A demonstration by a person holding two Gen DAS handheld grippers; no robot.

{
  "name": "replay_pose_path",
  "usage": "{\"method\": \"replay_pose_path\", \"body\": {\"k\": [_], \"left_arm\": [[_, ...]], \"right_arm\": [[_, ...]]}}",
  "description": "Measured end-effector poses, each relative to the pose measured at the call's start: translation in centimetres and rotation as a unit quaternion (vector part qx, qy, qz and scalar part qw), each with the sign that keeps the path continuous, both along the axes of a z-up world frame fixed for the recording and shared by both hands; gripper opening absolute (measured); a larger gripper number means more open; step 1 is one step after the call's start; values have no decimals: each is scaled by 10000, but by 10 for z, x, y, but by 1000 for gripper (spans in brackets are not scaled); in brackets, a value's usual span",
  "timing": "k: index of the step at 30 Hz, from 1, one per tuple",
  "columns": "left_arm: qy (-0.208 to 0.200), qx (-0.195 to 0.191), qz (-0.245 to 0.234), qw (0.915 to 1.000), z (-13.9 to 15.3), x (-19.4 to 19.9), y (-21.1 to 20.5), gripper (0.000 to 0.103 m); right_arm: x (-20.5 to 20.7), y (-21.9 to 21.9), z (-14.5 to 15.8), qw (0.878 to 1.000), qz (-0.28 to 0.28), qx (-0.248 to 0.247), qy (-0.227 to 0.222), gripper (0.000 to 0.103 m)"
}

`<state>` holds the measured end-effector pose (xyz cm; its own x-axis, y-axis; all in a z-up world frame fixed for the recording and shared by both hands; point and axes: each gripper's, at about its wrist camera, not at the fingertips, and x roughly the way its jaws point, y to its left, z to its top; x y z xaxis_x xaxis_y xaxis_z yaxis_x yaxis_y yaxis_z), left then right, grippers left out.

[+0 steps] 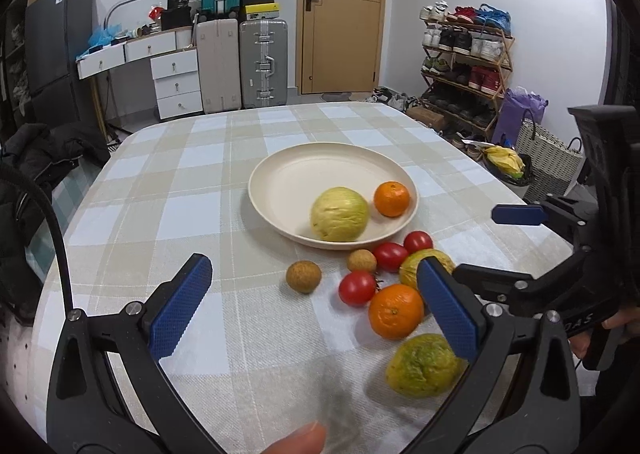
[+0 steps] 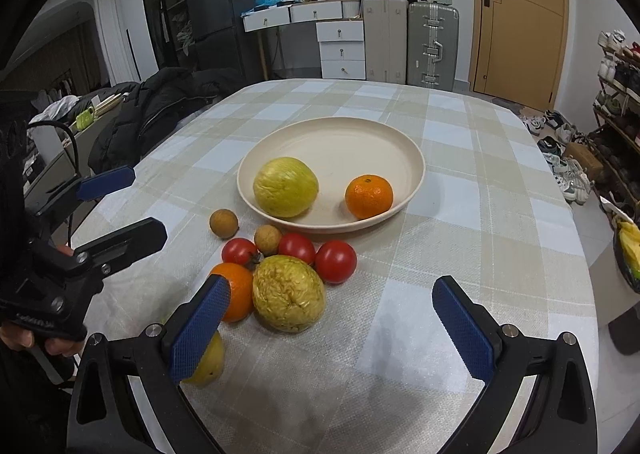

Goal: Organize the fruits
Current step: 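Open both tools to release the fruits onto the plate, then grasp a green-yellow citron with the right tool while the left tool grasps another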

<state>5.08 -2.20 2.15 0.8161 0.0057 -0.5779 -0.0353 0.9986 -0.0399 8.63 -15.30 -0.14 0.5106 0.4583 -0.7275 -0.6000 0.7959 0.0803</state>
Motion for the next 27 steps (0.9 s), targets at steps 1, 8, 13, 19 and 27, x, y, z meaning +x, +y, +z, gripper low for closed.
{"method": "replay_pose_path", "body": {"k": [1,8,13,19,27], "left_arm": [[-3,34,-37,10000,1,1,-2,102],[175,179,-103,9996,-10,2,-10,102],[251,51,-67,9996,-14,7,-3,102],[334,-3,-24,9994,-18,12,2,102],[518,-166,45,9985,-27,21,9,102]], "right_arm": [[1,1,-2,10000,19,-37,37,103],[8,1,-17,9995,23,-179,262,103],[11,4,-26,9991,31,-213,375,103],[17,6,-35,9982,-26,-134,589,103],[19,5,-36,9968,97,226,764,85]]}}
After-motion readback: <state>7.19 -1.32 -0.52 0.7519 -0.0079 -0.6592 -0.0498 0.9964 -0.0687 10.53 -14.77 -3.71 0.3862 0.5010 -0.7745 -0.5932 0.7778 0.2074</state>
